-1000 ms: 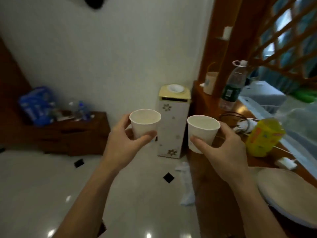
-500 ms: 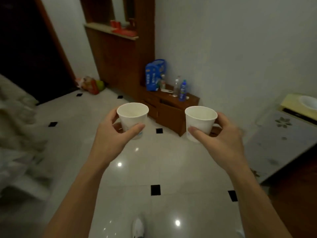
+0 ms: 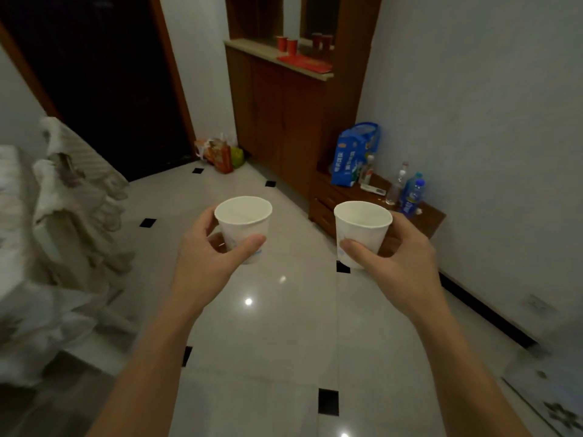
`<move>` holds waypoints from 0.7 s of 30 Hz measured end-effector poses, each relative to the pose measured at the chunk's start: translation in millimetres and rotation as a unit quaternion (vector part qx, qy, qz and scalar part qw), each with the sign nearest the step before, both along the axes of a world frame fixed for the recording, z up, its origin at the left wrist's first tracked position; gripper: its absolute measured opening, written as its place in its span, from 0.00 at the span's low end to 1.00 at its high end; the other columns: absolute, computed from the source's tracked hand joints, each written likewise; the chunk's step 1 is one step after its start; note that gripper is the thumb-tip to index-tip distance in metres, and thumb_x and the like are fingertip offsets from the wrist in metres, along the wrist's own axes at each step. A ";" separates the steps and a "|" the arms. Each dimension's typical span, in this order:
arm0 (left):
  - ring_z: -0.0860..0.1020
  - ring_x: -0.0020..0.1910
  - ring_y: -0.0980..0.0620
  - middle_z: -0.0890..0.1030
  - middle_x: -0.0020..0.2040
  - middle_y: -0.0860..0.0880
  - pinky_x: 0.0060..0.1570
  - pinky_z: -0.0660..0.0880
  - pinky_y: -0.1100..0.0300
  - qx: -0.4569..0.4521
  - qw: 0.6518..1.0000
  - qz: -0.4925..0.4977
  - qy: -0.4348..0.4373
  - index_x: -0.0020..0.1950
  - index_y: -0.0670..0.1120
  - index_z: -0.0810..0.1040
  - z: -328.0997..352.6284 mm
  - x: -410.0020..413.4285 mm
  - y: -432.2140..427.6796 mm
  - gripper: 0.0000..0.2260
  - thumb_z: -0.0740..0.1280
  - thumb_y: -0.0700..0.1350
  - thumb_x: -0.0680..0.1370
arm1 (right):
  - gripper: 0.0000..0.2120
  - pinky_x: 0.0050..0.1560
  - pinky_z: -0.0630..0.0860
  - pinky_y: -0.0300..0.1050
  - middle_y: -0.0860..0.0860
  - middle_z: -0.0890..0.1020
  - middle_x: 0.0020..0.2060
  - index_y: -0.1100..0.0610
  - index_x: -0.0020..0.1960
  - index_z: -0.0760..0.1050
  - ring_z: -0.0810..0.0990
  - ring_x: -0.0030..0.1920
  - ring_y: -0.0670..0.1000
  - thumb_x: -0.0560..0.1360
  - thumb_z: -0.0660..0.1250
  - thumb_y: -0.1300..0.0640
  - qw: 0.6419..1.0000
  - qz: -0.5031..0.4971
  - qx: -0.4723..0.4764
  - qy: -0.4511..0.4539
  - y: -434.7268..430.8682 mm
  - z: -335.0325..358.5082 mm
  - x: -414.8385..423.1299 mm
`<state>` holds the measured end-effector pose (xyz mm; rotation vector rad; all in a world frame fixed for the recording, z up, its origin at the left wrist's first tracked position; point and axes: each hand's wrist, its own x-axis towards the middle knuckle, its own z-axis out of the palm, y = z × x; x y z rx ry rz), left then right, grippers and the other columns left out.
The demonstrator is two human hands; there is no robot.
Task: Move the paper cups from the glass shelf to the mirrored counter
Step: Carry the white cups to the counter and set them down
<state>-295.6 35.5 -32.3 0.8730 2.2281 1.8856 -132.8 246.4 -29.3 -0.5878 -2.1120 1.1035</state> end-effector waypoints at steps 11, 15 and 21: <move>0.78 0.54 0.64 0.79 0.58 0.59 0.46 0.76 0.69 -0.009 0.999 0.032 -0.005 0.65 0.52 0.74 -15.0 -147.1 49.9 0.32 0.75 0.58 0.64 | 0.32 0.40 0.72 0.25 0.28 0.73 0.53 0.39 0.63 0.68 0.71 0.55 0.29 0.63 0.73 0.34 0.998 0.060 -0.001 -0.009 54.7 -18.7 -178.0; 0.78 0.56 0.61 0.79 0.59 0.59 0.48 0.78 0.65 -0.019 0.998 0.052 -0.009 0.66 0.53 0.73 -24.3 -211.6 81.7 0.33 0.75 0.60 0.63 | 0.29 0.43 0.71 0.24 0.30 0.74 0.52 0.39 0.62 0.69 0.72 0.54 0.29 0.64 0.75 0.38 0.996 0.084 -0.021 -0.005 87.5 -27.2 -250.0; 0.78 0.55 0.64 0.77 0.56 0.65 0.44 0.75 0.73 -0.035 0.997 0.070 -0.006 0.58 0.67 0.70 -25.0 -319.9 144.3 0.27 0.74 0.62 0.61 | 0.30 0.44 0.73 0.26 0.34 0.76 0.53 0.45 0.64 0.71 0.74 0.54 0.33 0.65 0.75 0.40 0.993 0.116 -0.032 -0.005 156.3 -26.0 -372.5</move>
